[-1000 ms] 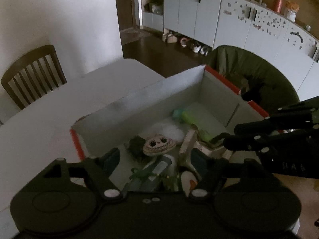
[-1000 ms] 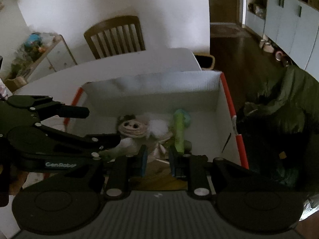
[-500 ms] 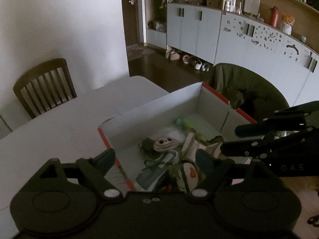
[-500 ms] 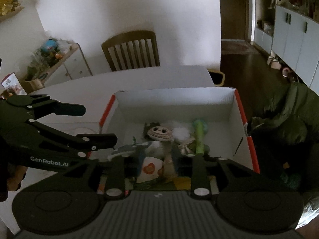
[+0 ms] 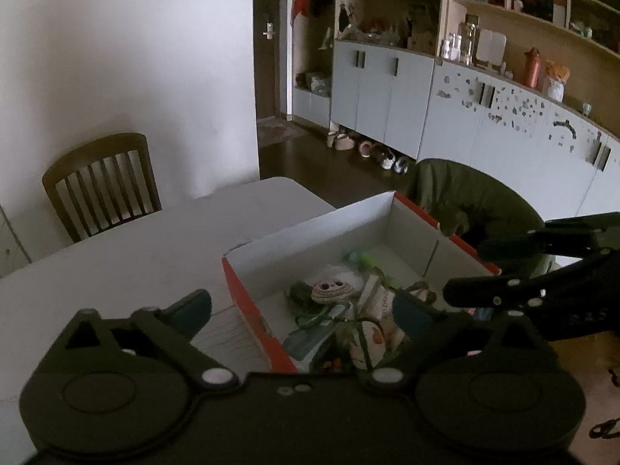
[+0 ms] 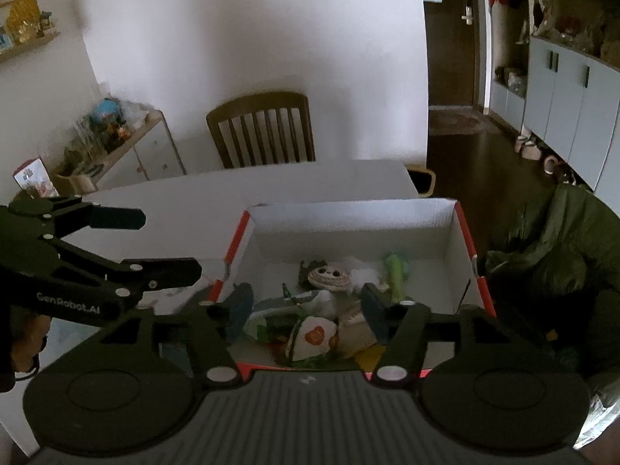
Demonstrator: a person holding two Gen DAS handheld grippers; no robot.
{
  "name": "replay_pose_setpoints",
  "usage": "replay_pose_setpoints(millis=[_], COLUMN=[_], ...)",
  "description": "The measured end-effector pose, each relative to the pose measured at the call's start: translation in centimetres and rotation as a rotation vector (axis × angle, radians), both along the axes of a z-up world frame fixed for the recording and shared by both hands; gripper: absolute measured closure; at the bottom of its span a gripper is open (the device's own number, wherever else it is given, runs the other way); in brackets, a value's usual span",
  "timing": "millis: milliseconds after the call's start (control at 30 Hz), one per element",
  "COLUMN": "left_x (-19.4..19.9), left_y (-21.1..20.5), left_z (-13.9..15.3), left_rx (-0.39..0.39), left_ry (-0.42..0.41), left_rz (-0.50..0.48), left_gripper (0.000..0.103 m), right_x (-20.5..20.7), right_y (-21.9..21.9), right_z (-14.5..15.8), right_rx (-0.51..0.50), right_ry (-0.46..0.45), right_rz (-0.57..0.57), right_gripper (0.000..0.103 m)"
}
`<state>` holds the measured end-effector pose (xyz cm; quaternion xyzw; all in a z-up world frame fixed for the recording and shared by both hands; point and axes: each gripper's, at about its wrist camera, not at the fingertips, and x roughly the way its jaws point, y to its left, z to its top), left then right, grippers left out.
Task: Organize objects
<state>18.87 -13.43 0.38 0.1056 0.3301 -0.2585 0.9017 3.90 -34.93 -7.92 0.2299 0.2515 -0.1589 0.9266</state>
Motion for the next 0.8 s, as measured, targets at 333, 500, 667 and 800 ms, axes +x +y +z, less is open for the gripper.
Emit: replay_pose_setpoints(millis=[333,500,667,800], left_x=[-0.8,-1.1,-1.7,-2.0], left_y=[1.9,3.1,4.0,4.3], left_z=[0.2,0.1,-0.1,-0.2], left_rx=[-0.040,-0.055,-0.059,-0.064], left_ry=[0.011,0.025,0.029,0.046], left_rz=[0.027,0.055,0.069,0.061], left_gripper=[0.001,0.001,0.001,0.001], right_x=[-0.2,-0.3,-0.6,-0.8], right_y=[2.2,3.1,3.9,4.5], right_z=[1.1,1.3,1.5,1.6], right_rx=[-0.034,-0.040,-0.037,-0.036], right_ry=[-0.024,-0.033,-0.048,-0.054], right_rz=[-0.005,-0.013,-0.017,-0.018], right_gripper=[0.021,0.021,0.021,0.021])
